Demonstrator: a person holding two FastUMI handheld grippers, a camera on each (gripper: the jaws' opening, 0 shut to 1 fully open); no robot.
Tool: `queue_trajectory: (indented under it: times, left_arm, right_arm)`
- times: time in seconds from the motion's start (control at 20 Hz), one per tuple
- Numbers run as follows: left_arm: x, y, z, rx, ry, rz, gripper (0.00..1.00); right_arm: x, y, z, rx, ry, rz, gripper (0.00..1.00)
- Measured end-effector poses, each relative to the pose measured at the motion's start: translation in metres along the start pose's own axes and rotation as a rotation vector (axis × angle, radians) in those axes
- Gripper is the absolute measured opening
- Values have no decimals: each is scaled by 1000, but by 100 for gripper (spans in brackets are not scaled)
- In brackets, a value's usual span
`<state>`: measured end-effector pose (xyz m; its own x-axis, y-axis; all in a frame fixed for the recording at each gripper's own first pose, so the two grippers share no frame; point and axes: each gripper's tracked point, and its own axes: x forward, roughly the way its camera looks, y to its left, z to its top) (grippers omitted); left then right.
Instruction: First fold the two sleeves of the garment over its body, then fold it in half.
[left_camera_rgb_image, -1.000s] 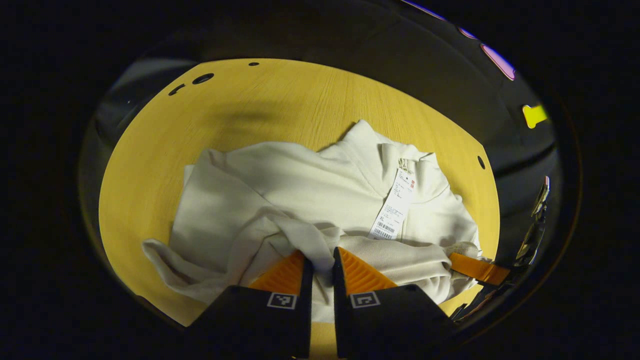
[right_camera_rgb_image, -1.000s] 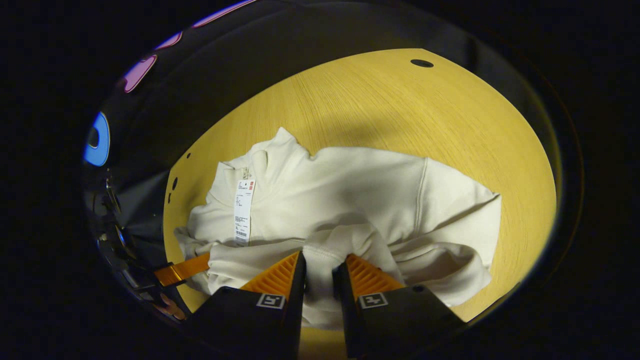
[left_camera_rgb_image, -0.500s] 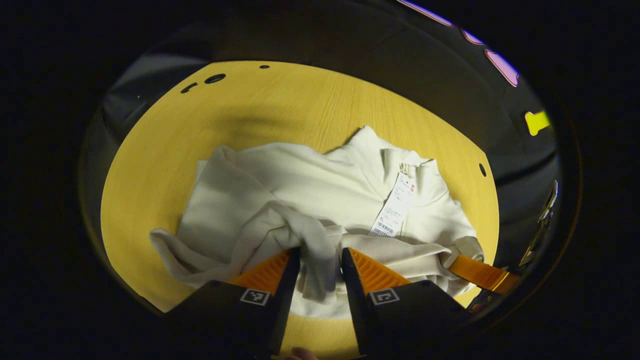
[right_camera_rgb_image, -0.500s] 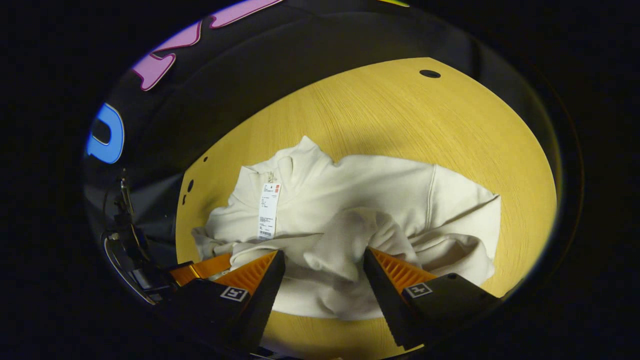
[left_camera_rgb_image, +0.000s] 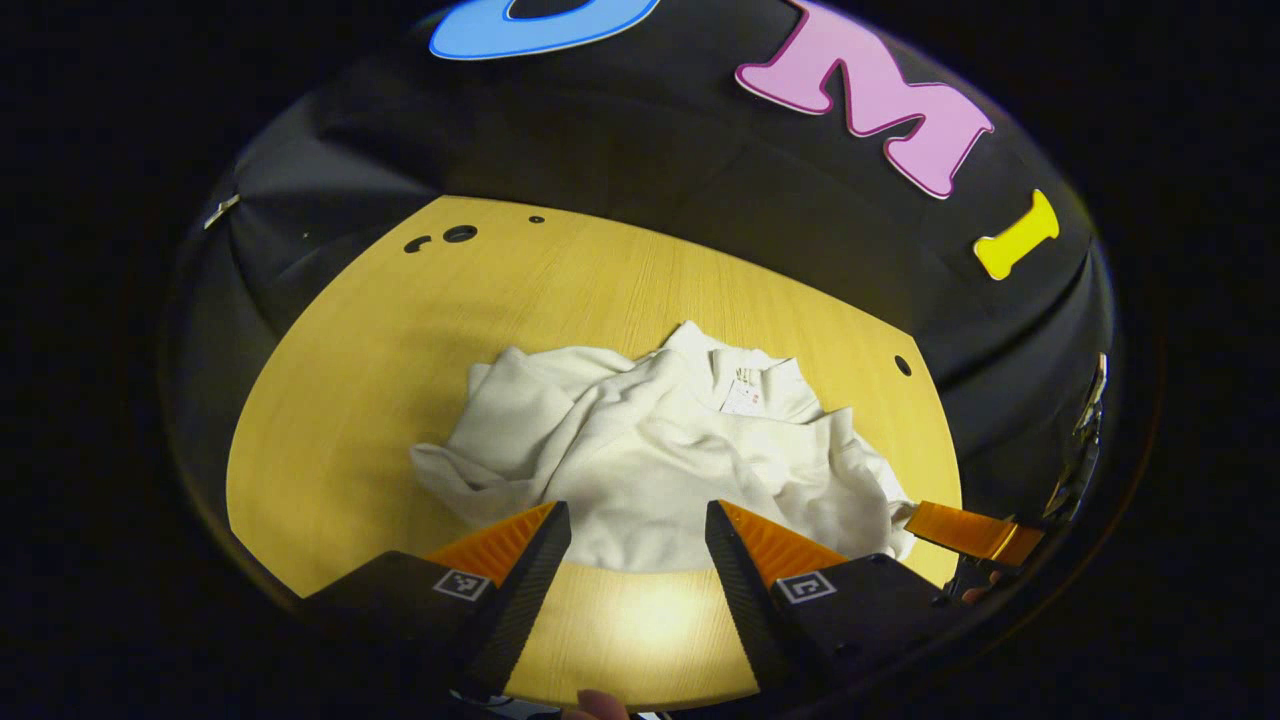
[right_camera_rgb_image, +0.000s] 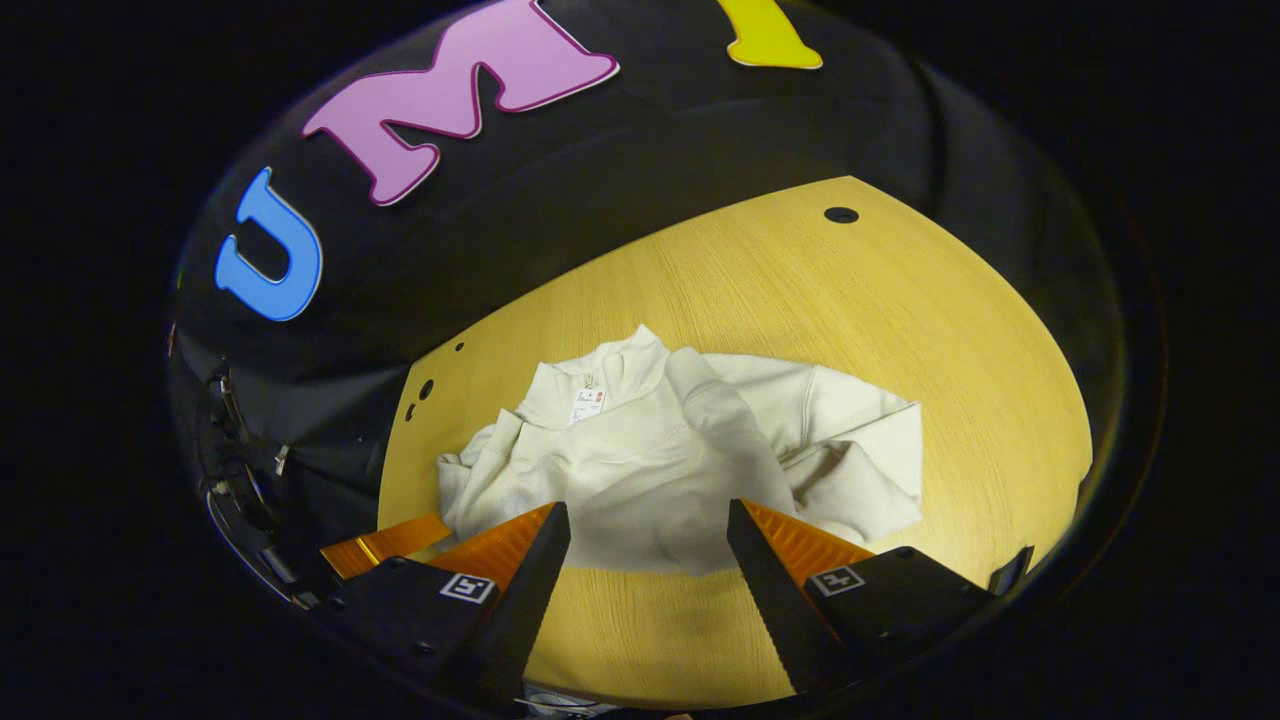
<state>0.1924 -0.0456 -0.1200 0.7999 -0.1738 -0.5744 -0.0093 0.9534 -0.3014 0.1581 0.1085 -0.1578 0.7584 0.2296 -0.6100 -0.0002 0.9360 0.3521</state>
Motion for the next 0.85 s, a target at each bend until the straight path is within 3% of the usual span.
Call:
queue_trajectory:
  times: [0.15,0.2,0.25,0.35,0.6,0.85]
  left_arm:
    - [-31,7,-10,39,-42,10,88]
    - [-41,7,-14,51,-57,10,83]
    - [-51,7,-18,62,-72,10,88]
    - [-67,9,-24,73,-100,16,88]
    - [-95,4,-43,77,-143,12,88]
    - [-97,1,-56,114,-115,17,88]
  right_arm:
    - [-29,12,-2,-14,-45,59,98]
    - [-38,15,-3,-14,-64,77,97]
    - [-46,20,-3,-15,-84,91,97]
    - [-62,26,-6,-28,-117,111,97]
    - [-89,30,-14,-62,-179,121,97]
    - [-94,30,-30,-54,-157,124,98]
